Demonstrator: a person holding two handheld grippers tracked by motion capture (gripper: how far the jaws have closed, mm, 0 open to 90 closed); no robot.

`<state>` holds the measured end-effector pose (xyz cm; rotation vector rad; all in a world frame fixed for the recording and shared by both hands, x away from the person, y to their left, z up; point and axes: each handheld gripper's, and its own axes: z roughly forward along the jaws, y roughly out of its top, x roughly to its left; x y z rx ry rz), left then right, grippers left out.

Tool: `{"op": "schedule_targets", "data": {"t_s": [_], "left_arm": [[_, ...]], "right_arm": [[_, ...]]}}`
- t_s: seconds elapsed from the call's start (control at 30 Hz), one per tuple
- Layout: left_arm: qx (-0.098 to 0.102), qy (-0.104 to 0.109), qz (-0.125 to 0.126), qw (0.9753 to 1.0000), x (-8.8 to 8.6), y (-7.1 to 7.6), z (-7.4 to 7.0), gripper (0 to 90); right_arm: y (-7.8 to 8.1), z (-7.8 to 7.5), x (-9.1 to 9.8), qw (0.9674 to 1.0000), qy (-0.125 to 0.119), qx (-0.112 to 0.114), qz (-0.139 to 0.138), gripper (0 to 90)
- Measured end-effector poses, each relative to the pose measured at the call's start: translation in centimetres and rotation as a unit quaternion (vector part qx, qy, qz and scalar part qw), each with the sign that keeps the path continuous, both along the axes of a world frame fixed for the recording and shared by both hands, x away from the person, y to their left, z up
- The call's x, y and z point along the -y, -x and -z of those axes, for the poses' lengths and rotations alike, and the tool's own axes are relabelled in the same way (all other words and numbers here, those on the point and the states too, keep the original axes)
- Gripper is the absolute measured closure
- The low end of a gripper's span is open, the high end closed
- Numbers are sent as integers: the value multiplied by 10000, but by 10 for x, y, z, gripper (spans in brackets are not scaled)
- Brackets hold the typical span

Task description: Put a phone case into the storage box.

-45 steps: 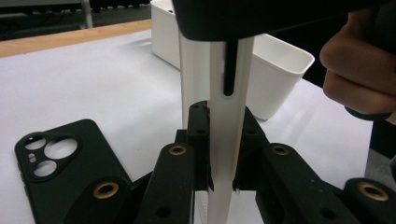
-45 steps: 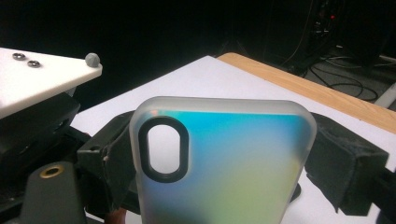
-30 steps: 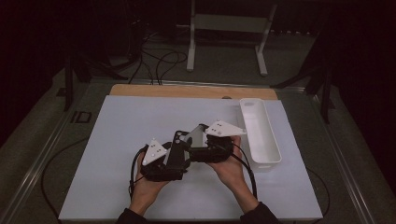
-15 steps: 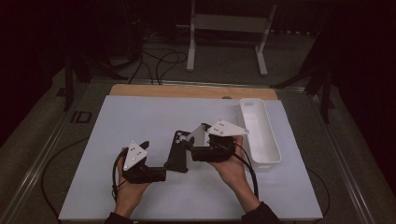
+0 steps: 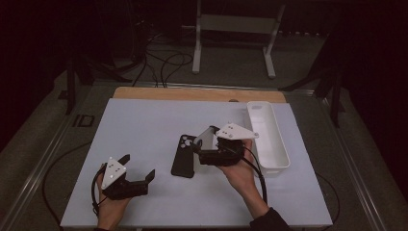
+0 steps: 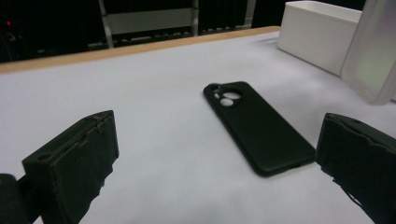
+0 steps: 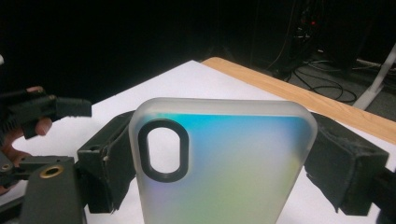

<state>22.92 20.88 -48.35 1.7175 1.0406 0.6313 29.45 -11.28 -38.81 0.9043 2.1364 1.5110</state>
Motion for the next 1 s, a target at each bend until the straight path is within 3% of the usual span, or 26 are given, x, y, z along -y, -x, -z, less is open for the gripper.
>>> {"op": "schedule_targets", "data": {"t_s": [0.13,0.33,0.77,1.0], "left_arm": [[25,-159,-29,9999,-3,1,5,0],[57,-76,-117,9999,-8,-1,7,0],[94,-255,-266,9993,-8,-2,10,0],[126,-240,-295,9992,-8,-2,10,0]], "right_arm": [[-1,-1,1,10000,-50,26,25,165],[-3,-6,5,9999,-72,93,26,166],[-24,-22,21,9990,-71,186,396,165],[-33,-27,27,9985,9,251,477,165]]}}
